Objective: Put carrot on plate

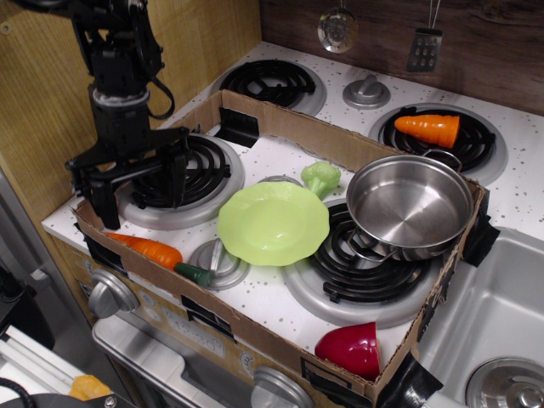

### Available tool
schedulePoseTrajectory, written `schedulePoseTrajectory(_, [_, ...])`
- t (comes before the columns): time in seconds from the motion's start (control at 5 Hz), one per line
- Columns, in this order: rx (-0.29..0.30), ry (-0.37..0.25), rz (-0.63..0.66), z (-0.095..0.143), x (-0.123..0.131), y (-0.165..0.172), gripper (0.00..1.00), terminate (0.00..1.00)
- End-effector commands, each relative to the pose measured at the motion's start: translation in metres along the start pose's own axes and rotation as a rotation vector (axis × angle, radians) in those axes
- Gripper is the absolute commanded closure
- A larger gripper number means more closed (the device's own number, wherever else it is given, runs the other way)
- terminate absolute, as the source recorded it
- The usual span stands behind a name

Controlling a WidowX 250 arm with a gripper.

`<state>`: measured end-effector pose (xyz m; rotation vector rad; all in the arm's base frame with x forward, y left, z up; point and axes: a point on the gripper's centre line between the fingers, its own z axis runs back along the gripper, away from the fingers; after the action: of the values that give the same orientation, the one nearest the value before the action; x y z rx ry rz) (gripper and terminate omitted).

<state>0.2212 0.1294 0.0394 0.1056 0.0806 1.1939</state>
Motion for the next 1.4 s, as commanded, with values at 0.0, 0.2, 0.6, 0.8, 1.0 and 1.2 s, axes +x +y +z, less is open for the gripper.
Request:
schedulePoseTrajectory(0.0, [-0.012,-0.023,0.002,0.013,0.006,-0.002,0.0,0.0])
schedulePoseTrajectory(0.2, [-0.042,0.0,0.039,-0.003,-0.001,0.001,0.0,0.0])
schedulePoseTrajectory(0.6, [-0.092,0.054,0.075,-0.026,-0.01,0.005,0.0,0.0])
schedulePoseTrajectory(0.8, [-0.17,0.048,0.144,-0.035,-0.019,0.013,0.0,0.0])
schedulePoseTrajectory(1.0, [-0.218,0.036,0.17,-0.035,-0.019,0.016,0.0,0.0])
schedulePoseTrajectory(1.2, [-0.223,0.012,0.139,-0.024,-0.008,0.017,1.0,0.0])
